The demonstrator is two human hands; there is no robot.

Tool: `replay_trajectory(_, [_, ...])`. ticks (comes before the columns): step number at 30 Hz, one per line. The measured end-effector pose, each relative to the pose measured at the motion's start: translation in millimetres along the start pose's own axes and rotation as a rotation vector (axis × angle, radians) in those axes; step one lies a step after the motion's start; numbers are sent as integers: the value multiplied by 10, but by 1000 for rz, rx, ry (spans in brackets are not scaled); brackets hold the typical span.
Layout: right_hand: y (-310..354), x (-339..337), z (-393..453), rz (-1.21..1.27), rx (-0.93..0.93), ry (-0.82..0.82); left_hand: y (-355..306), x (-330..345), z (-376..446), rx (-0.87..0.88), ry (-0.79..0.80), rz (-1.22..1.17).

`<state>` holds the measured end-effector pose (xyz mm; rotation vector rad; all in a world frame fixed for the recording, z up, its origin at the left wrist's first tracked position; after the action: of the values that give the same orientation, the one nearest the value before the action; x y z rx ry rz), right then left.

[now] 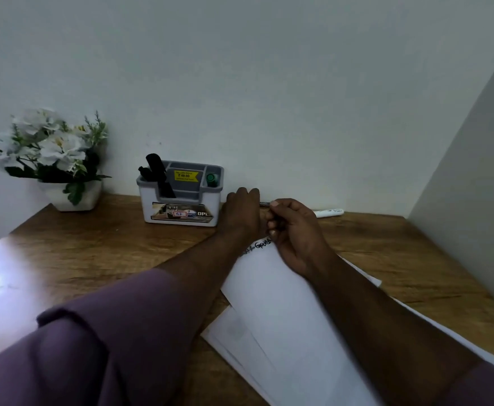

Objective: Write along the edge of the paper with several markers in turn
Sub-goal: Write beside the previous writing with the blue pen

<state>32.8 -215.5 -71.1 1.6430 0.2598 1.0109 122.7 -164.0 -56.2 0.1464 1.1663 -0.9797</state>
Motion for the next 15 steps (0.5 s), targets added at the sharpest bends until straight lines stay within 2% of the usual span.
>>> replay_trajectory(3, [-35, -33, 5, 83, 64, -16, 51, 12, 21, -24, -13, 135])
replay_trajectory(6, [-57, -96, 17, 144, 106, -38, 89, 30, -54, -105, -21, 0])
replay_trajectory(8, [-48, -175, 33, 163, 115, -64, -37, -112, -113, -66, -117, -49])
replay_trajectory(10, [-24, -169, 21, 129, 112, -50, -90, -402, -203, 2, -275, -144])
replay_trajectory(12, [-20, -118, -11, -9, 87, -12, -126, -692, -361, 118, -392, -218])
replay_trajectory(15, [9, 92, -108, -162, 5, 88, -254, -908, -672, 359, -371, -55])
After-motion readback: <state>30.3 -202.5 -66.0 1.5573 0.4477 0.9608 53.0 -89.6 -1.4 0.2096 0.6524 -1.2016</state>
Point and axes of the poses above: each hand's wrist, its own z-axis towards the middle knuckle, its own x-axis out of the palm, y = z × x, the point moved 10 cm from there along z, towards the middle knuckle, and after that the axes turned 9 degrees about -y, right-handed, at the moved point
